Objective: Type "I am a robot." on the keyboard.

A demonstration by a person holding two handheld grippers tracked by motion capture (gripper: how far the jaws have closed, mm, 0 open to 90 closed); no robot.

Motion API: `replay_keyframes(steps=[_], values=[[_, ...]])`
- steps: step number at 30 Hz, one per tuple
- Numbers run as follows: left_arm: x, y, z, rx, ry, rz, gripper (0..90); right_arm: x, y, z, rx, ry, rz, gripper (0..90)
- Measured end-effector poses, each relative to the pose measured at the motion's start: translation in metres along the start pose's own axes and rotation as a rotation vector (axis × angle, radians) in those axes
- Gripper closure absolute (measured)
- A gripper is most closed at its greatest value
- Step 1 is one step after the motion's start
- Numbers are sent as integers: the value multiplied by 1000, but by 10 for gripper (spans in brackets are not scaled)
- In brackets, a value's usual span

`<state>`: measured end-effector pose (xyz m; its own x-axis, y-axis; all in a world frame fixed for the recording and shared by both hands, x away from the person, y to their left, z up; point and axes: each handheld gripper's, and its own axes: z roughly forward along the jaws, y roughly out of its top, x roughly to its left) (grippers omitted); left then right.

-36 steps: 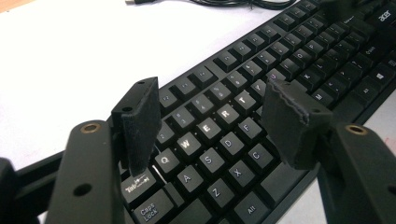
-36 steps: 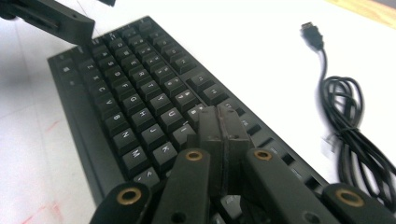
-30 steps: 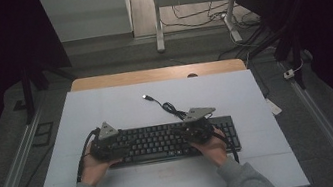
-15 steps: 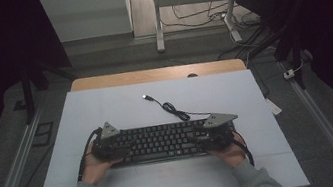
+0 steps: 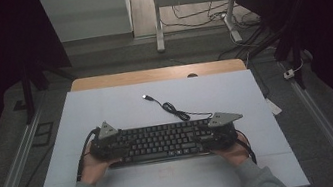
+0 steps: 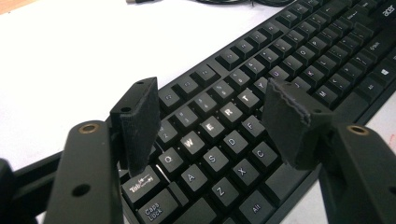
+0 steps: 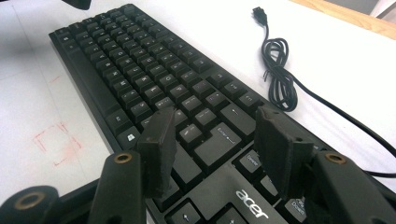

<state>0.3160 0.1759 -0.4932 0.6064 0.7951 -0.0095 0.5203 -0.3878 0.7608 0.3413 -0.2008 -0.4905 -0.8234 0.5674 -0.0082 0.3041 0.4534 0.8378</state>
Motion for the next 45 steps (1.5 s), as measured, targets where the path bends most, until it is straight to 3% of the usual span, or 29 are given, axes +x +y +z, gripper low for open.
replay_keyframes(steps=[6, 11, 17, 23, 31, 45], values=[[1, -1, -5, -18, 2, -21, 372, -1, 2, 2, -5, 17, -8, 489], [-3, 0, -6, -27, -13, -11, 427, -1, 3, 3, 2, 5, -13, 489], [-8, 1, -7, -48, -63, 10, 649, 0, 5, 4, 6, -6, -14, 489], [-11, 2, -1, -34, -105, 16, 887, -1, 4, 5, 6, -3, -9, 488], [-21, 4, 5, -10, -161, 42, 892, 0, 3, 2, 5, -10, -13, 486], [-38, 4, 29, 81, -191, 82, 890, 6, -1, 5, 35, -2, -35, 483]])
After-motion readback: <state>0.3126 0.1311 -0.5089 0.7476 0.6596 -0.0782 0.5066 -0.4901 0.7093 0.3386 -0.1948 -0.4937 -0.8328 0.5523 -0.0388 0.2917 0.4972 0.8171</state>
